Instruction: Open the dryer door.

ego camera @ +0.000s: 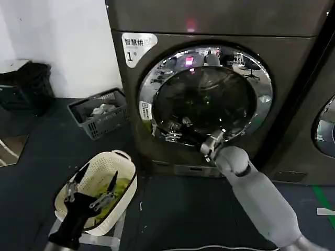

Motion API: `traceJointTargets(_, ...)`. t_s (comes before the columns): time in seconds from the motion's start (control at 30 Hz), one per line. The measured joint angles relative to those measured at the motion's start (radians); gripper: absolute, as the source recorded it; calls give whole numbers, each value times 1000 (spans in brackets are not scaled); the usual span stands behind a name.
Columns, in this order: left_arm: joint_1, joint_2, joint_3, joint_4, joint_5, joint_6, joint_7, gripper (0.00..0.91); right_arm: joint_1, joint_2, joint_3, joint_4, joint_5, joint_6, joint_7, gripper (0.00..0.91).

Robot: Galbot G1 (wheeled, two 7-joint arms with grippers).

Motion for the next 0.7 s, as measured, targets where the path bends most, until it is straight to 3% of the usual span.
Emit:
traceJointTargets(0.43,3,-5,-23,-16,-8,51,28,907,81,82,-58,-121,17,23,-7,907)
traceJointTargets(0.7,5,-4,-29,-31,-11,62,34,907,101,101,-73,-130,38,-2,-12,907)
